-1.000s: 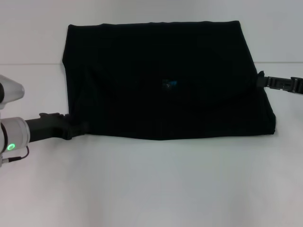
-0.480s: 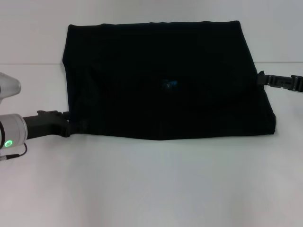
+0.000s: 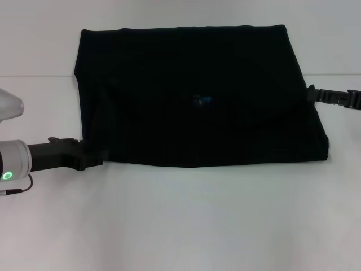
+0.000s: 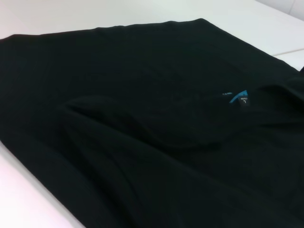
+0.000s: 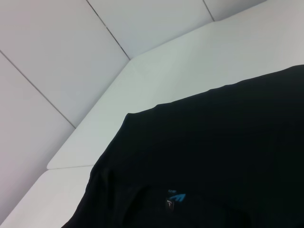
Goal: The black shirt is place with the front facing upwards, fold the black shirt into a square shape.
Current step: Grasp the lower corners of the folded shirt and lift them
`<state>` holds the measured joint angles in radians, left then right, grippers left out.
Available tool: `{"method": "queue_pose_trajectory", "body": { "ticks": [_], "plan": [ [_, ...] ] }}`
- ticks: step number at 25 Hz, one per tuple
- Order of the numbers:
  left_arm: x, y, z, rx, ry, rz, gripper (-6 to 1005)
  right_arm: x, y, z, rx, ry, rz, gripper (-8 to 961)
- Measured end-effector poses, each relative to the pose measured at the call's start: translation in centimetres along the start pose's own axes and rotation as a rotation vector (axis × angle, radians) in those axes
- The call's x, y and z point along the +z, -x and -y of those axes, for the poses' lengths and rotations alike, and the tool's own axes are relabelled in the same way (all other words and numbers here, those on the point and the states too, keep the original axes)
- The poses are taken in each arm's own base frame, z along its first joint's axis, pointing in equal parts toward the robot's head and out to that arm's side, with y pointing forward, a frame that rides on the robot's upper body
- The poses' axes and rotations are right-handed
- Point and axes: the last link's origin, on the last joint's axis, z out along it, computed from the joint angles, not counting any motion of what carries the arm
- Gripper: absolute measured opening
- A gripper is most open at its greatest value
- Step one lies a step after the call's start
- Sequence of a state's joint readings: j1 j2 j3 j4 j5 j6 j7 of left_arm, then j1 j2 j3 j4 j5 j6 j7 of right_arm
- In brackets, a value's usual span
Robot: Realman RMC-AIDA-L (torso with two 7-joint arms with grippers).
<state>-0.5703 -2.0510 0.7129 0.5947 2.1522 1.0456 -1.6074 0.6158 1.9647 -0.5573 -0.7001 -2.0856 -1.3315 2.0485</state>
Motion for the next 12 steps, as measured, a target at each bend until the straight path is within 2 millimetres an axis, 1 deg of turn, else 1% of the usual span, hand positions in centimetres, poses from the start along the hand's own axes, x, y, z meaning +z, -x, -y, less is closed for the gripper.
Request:
{"method": "queue_pose_trajectory", "body": {
  "ticks": [12],
  "plan": [
    [0.08,0.0,0.61,0.005,-0.038,0.028,524,-0.2,-0.17,0.08,0.003,0.0,0.0,767]
  ]
}}
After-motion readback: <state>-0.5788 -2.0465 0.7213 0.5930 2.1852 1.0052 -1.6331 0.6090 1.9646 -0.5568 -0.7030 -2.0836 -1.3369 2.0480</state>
